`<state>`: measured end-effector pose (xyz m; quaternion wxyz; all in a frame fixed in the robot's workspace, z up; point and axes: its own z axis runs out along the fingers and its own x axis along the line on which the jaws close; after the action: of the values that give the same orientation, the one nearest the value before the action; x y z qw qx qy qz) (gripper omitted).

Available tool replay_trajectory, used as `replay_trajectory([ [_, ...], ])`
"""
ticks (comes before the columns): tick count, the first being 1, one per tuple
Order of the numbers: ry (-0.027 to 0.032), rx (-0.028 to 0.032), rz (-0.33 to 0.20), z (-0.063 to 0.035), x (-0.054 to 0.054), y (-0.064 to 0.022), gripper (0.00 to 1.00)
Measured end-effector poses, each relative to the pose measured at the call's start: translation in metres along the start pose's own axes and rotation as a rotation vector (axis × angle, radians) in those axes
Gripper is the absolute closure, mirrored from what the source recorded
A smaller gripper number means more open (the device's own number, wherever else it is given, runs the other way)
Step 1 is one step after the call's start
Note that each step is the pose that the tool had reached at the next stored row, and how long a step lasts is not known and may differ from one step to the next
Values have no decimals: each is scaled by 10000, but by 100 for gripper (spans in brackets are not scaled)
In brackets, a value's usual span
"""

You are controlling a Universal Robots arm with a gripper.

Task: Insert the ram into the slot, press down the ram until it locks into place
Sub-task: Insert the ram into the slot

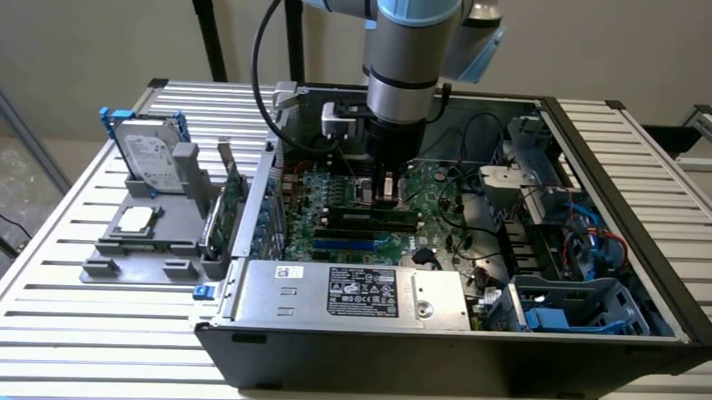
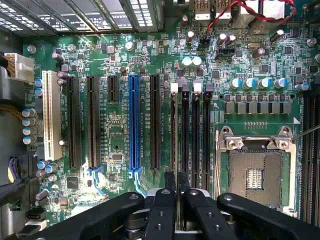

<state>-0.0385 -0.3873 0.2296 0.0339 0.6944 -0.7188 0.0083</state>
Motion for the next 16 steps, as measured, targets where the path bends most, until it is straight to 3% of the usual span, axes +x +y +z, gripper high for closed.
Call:
replay_trajectory([
  [16,3,-1,-11,51,-2,-2,87],
])
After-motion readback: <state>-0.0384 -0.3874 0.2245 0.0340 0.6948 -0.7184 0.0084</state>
